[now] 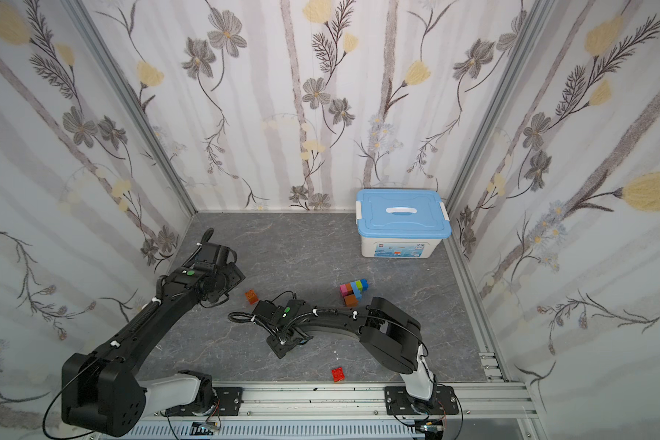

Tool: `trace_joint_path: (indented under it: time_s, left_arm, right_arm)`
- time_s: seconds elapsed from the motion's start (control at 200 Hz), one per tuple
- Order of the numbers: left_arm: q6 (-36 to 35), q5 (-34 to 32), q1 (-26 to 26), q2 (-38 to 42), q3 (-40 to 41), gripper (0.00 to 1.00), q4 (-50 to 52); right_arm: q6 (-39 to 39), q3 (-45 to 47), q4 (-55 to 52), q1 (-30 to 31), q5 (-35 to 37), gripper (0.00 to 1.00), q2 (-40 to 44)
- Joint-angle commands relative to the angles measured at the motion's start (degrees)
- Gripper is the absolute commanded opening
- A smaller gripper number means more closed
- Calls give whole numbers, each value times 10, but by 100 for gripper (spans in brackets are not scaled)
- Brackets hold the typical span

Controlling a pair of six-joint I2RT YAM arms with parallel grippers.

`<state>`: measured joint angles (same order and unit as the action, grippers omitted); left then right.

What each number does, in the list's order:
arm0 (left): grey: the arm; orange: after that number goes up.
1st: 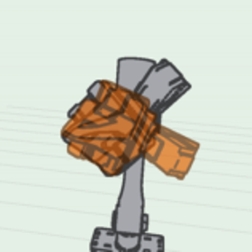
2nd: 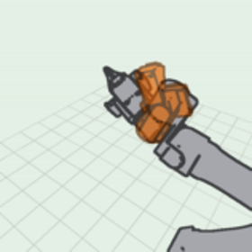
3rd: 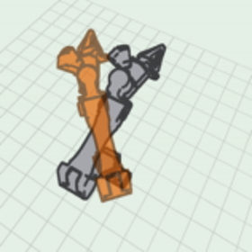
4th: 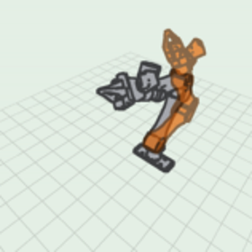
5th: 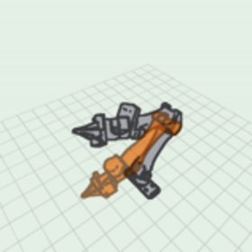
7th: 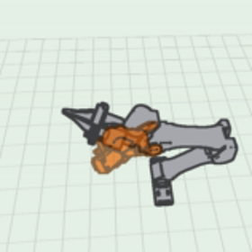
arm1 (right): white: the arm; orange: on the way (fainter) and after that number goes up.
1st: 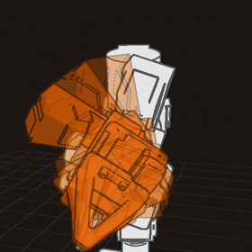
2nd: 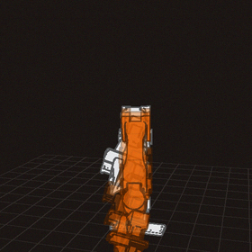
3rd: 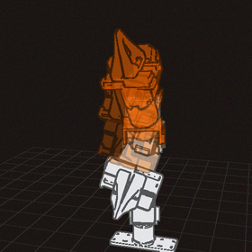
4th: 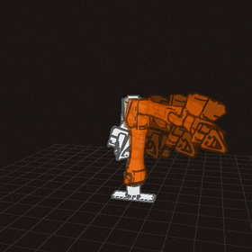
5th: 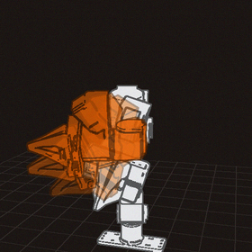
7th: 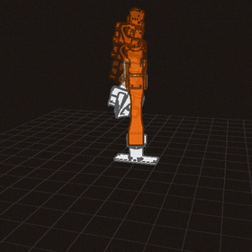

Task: Assemble the letter h with lego
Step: Pick up the lego brick from the center of the board.

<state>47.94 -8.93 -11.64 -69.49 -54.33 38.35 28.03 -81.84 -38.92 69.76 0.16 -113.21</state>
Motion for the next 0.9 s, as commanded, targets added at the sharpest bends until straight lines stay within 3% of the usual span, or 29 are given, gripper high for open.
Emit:
trace_joint_path:
  time_s: [0.0,0.1,0.355,0.604,0.779,0.894]
  left_arm:
    - [-14,-8,21,28,-3,81,28]
    - [-29,10,50,42,-10,81,41]
    - [-68,75,88,62,-11,82,59]
    - [-169,232,89,49,-15,86,50]
    - [-207,390,63,44,-7,85,14]
    - [-229,409,6,22,-34,85,50]
  right_arm:
    - [4,-6,7,2,6,56,-10]
    - [5,-7,4,2,19,56,-18]
    - [16,15,12,3,22,42,-5]
    - [15,84,75,0,33,33,55]
    - [-27,155,164,-11,57,23,148]
    - [-61,200,215,-33,66,22,237]
